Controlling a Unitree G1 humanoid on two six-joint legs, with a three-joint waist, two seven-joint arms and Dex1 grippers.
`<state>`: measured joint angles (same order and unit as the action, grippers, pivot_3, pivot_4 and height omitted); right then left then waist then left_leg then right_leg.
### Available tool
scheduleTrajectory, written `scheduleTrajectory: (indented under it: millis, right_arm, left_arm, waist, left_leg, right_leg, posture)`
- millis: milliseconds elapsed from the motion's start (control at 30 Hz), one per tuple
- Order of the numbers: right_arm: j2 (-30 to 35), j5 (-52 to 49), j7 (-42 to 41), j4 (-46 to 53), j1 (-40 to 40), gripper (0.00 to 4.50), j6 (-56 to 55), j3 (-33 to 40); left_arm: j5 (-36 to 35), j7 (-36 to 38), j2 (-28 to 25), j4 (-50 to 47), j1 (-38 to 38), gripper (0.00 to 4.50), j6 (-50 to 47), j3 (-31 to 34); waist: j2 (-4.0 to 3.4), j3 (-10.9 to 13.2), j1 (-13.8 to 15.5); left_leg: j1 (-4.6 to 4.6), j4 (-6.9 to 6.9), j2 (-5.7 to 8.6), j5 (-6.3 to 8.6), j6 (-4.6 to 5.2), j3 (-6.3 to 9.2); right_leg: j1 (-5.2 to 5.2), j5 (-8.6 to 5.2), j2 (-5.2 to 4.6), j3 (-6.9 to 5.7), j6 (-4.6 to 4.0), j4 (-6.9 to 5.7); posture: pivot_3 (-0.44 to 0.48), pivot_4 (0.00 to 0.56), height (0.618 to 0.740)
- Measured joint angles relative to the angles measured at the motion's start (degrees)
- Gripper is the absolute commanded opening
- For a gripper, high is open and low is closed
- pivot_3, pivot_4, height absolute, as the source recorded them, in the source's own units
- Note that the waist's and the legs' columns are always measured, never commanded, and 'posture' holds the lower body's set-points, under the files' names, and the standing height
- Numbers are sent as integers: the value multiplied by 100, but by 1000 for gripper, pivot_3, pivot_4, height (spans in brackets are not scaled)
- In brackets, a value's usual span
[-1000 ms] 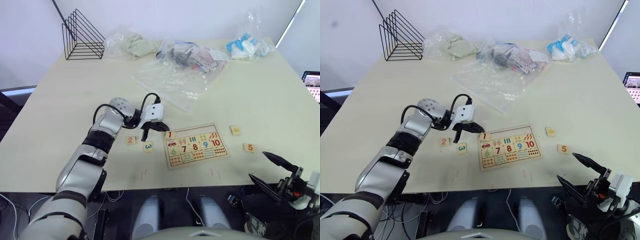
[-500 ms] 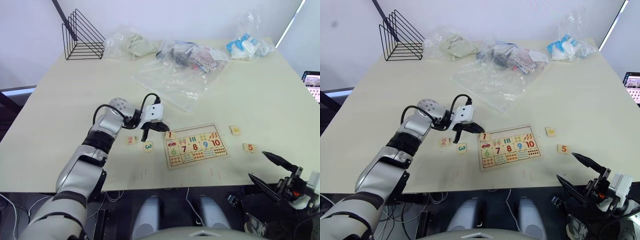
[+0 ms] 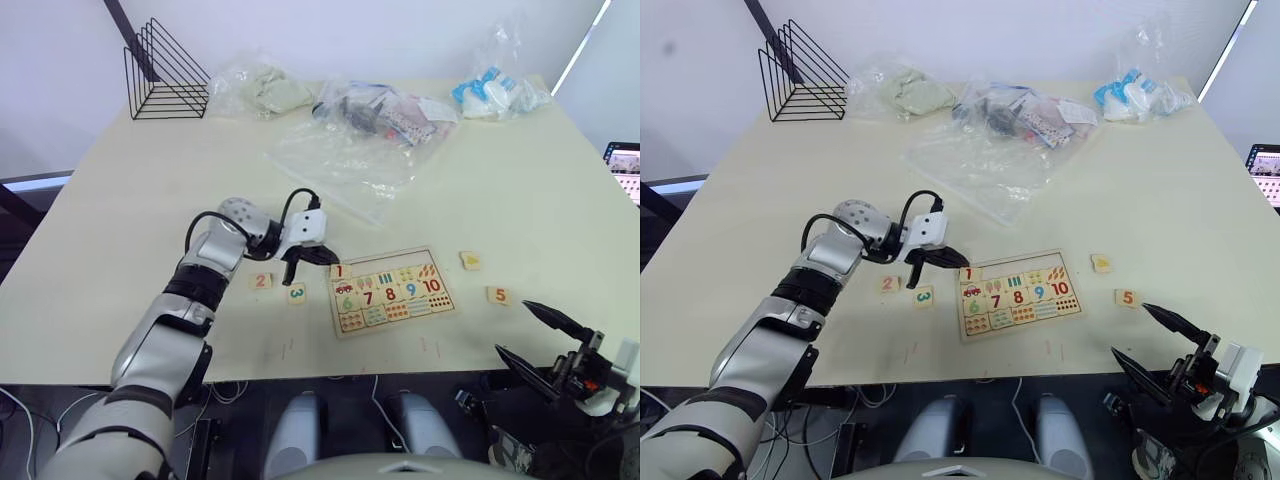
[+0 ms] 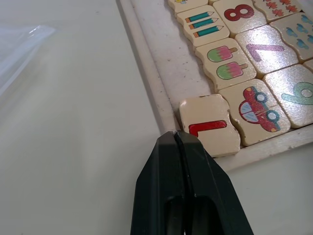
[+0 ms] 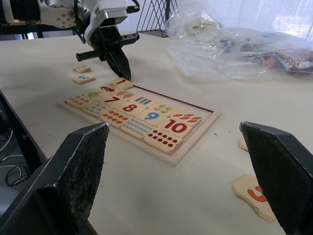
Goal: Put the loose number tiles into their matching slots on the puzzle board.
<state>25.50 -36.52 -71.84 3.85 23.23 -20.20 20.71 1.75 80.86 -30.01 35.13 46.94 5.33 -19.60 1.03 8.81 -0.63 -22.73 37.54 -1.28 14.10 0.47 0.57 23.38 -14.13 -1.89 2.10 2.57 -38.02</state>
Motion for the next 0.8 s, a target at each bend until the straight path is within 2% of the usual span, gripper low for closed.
scheduleTrajectory:
  millis: [800]
  right_arm:
    - [1, 4, -9, -2, -17, 4500, 0, 0]
  left_arm:
    - [-37, -69, 16, -169, -95, 18, -93, 111]
  waist:
    - [0, 0, -1]
  left_leg:
    - [0, 0, 0, 0, 0, 0]
  right_leg:
    - [0, 0, 0, 0, 0, 0]
  posture:
    - [0, 150, 740]
